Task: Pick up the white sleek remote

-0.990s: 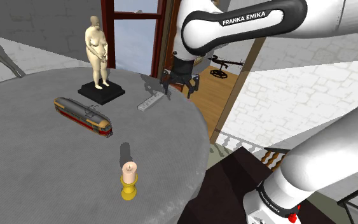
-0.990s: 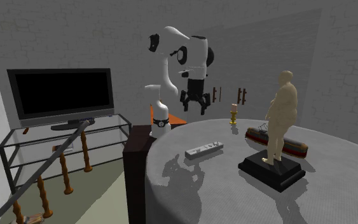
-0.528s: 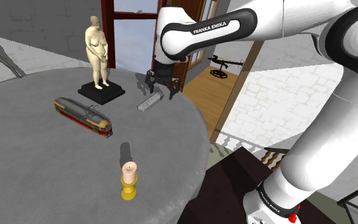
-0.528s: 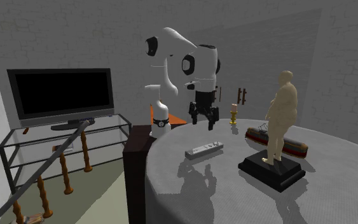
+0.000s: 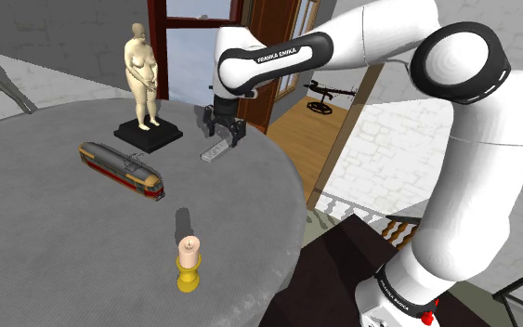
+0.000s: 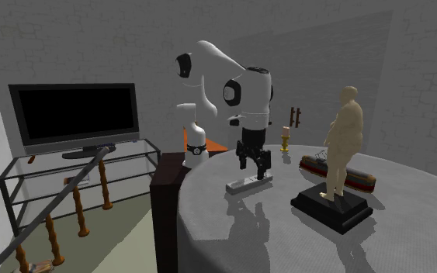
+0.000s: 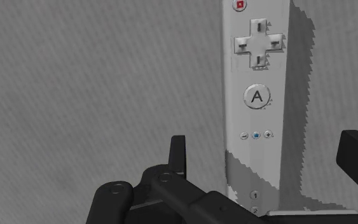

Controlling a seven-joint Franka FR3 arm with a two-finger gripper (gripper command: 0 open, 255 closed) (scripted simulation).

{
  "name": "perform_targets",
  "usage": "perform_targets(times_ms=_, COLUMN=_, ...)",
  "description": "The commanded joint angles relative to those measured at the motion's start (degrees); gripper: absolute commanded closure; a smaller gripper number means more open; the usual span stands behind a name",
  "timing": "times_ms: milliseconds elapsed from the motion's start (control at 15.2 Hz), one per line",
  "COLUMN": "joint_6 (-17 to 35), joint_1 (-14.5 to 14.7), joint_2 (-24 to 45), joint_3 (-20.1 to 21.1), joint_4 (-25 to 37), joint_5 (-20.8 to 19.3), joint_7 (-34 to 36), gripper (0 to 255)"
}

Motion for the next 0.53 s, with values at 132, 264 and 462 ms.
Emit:
perform_targets(times_ms=132, joint_6=2.4, joint_1=0.3, joint_2=1.6, joint_3=-0.4, joint_4=-0.9, joint_5=-0.8, joint_7=0.7, gripper=0)
perform_targets(times_ms=264, joint_6=4.0, joint_1=0.4, joint_2=2.5, joint_3=-0.7, joint_4=-1.6, joint_5=-1.3, joint_7=1.0, gripper=0)
perform_targets(times_ms=462, joint_6=4.0, joint_1=0.4, joint_2=2.5, joint_3=-0.7, joint_4=-1.7, joint_5=-1.3, joint_7=1.0, gripper=255)
